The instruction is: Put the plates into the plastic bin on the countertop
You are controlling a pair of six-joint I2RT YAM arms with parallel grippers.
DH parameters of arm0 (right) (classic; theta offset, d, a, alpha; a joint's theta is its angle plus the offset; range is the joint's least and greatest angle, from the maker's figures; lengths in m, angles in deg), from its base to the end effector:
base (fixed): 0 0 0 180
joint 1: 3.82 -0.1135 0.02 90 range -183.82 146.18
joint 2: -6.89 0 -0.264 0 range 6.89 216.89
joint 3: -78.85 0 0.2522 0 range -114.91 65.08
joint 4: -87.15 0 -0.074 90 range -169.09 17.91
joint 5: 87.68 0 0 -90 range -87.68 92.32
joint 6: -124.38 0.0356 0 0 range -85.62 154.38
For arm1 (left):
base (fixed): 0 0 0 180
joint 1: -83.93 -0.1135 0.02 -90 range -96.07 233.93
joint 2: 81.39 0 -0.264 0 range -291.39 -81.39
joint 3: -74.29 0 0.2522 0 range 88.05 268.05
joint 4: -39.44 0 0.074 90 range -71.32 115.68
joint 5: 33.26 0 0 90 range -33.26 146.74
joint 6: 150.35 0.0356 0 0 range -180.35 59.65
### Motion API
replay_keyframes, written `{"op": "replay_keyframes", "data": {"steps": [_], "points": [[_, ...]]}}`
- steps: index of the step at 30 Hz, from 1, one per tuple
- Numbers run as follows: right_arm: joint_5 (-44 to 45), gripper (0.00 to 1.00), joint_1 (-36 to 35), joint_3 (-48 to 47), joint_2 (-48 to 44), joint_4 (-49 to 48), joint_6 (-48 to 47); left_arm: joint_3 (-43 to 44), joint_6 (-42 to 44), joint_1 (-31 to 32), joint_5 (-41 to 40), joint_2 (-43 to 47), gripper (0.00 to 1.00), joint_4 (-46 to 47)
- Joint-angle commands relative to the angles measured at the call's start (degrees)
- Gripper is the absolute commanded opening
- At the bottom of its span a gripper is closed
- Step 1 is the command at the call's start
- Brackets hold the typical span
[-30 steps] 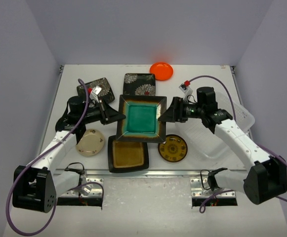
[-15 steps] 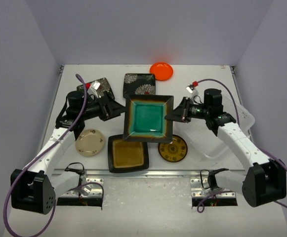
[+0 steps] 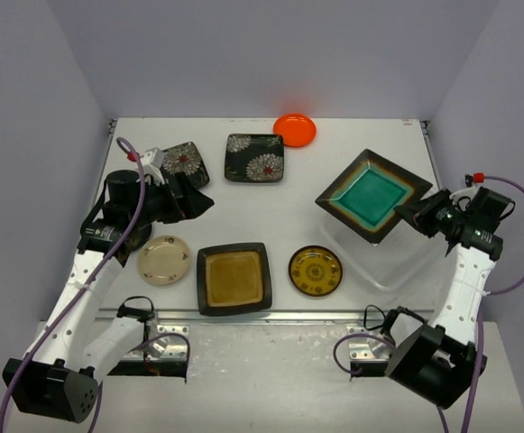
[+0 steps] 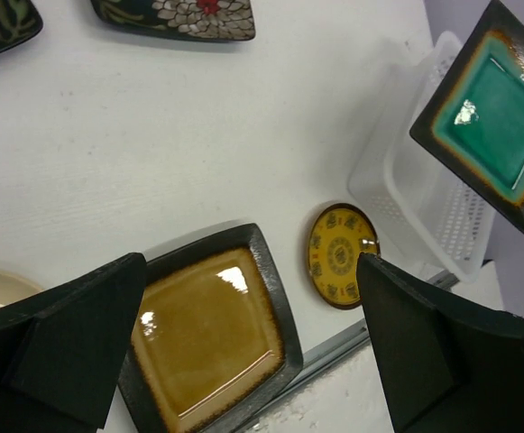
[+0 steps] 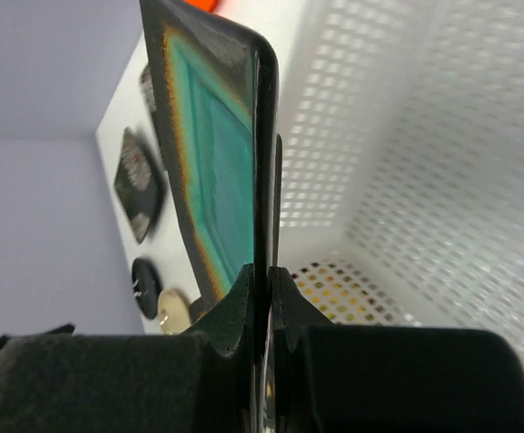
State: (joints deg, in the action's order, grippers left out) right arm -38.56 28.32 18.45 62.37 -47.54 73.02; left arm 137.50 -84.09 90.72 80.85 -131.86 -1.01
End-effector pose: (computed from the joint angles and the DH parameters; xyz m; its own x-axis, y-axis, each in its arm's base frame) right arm 0.1805 -0.0859 0.2873 -0.4410 0.8346 -0.3301 0.3271 0.4919 0.8068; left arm 0.1892 -0.0372 0.3232 -0.6107 -0.2974 -0.7339 0.2416 0.8127 -0.5303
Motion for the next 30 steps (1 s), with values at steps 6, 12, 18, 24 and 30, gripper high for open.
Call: {"op": "replay_keyframes", "data": {"steps": [6,12,18,24,30], "points": [[10.68,0.00,3.81,-11.25,1.99,10.34,-9.96,-4.81,5.28,0.24,-2.66,0.72,1.00,0.06],[10.55,0.01,3.81,-8.47,2.53,9.65,-10.33,-6.02,4.86,1.65,-2.84,1.74,1.00,0.77],[11.66,0.05,3.81,-5.75,5.63,6.68,-8.05,-6.13,4.67,1.83,-3.01,2.22,1.00,0.77],[13.55,0.09,3.79,-6.44,11.18,4.46,-7.31,-6.03,4.67,1.93,-2.82,2.20,1.00,0.60],[18.87,0.55,3.72,-4.78,10.29,2.97,-6.39,-5.84,4.67,2.00,-2.87,1.78,1.00,0.55]]}}
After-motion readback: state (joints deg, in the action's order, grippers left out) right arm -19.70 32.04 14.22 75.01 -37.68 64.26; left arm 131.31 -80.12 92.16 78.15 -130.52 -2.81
